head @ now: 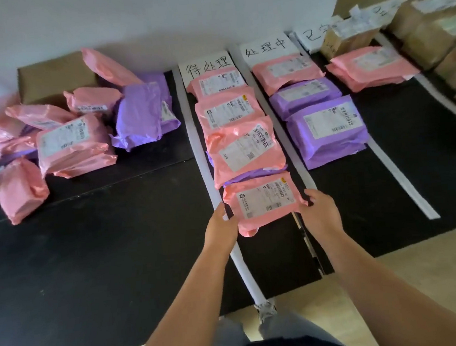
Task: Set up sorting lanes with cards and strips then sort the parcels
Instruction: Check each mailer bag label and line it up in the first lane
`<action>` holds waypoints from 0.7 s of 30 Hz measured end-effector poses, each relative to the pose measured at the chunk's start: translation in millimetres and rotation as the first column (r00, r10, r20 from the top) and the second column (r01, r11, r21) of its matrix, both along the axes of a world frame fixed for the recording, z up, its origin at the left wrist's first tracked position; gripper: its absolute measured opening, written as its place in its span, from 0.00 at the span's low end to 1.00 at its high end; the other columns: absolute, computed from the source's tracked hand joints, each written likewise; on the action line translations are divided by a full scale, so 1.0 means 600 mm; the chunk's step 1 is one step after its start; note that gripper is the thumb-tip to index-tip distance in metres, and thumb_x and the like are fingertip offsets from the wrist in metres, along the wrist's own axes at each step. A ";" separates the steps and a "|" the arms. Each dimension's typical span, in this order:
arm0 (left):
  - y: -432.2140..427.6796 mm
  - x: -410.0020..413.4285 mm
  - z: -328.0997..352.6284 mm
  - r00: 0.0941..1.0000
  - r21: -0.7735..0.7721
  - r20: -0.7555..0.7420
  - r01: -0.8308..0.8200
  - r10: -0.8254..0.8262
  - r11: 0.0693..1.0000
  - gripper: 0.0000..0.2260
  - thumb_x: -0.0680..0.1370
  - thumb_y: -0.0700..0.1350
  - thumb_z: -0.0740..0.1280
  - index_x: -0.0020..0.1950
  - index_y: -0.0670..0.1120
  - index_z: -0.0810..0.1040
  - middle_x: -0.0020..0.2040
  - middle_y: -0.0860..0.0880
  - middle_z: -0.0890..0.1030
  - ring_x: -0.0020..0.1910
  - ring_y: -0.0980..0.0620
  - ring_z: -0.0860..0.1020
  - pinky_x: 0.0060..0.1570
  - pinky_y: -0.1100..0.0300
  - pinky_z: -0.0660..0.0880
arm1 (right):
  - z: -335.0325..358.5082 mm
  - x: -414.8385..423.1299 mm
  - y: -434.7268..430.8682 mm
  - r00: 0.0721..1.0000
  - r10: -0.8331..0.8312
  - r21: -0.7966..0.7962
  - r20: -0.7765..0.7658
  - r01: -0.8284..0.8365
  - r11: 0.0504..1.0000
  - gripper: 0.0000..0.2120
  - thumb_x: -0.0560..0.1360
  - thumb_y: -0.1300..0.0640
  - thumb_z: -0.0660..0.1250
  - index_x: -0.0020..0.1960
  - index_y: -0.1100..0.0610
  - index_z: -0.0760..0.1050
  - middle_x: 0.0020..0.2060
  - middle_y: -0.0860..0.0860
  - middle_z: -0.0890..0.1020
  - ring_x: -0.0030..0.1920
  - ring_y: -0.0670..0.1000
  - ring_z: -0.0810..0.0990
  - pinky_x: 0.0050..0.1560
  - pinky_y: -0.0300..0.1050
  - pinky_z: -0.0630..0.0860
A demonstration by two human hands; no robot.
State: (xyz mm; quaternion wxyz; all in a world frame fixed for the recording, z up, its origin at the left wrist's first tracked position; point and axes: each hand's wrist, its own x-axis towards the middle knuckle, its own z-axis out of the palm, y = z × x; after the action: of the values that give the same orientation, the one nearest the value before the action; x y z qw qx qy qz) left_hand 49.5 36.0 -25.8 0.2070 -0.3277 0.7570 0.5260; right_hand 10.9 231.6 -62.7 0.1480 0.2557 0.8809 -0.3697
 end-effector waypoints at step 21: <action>-0.302 0.048 0.074 0.889 -0.090 -0.266 -0.408 0.373 0.909 0.22 0.82 0.42 0.62 0.76 0.53 0.67 0.72 0.53 0.73 0.37 0.64 0.74 0.24 0.76 0.67 | 0.156 -0.036 -0.306 0.833 0.405 -0.097 -0.377 -0.471 0.877 0.12 0.81 0.57 0.65 0.64 0.52 0.77 0.56 0.48 0.80 0.51 0.46 0.77 0.41 0.34 0.69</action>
State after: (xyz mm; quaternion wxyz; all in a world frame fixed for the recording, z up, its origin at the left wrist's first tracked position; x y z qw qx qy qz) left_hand 78.4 -145.0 18.7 -0.0214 -0.4205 0.7307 0.5373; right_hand -10.9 48.0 31.1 0.0953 -0.0377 0.8895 -0.4452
